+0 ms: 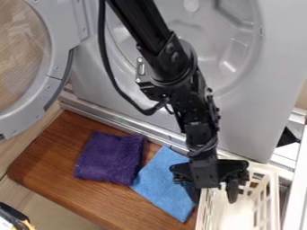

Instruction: Move the white basket to the right side of the table

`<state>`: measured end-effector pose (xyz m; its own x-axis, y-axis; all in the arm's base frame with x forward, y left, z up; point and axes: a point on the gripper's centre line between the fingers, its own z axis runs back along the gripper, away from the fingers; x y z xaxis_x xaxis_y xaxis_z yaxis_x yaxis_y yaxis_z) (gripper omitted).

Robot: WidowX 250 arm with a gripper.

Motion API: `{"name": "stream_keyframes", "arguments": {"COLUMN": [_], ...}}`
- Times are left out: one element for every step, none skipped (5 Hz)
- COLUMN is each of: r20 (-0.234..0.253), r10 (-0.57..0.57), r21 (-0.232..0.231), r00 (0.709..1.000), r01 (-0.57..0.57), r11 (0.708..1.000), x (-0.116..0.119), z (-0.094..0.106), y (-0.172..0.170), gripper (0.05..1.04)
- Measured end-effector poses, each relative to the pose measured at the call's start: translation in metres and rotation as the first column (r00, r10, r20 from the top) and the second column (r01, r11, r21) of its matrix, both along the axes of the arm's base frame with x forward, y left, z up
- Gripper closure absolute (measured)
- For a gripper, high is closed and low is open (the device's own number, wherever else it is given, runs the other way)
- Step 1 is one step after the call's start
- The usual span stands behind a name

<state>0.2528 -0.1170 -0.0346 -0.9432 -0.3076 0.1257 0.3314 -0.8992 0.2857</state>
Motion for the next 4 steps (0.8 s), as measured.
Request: {"name": "stream_keyframes", "arguments": {"r20": [-0.008,-0.013,0.012,0.036], "r10": [0.016,0.063,0.083,0.105], "r21": [0.011,0.043,0.081,0.119], "r00": [1.0,0.998,0.997,0.994], "r01": [-0.016,-0.063,-0.083,-0.108], "r11": [1.0,0.997,0.993,0.987], "x": [0.0,-0.004,-0.009,-0.012], "z": [0.005,0.019,0.044,0.066], "y": [0.003,0.015,0.024,0.037], "gripper": [0.075,0.08,0.085,0.085]}}
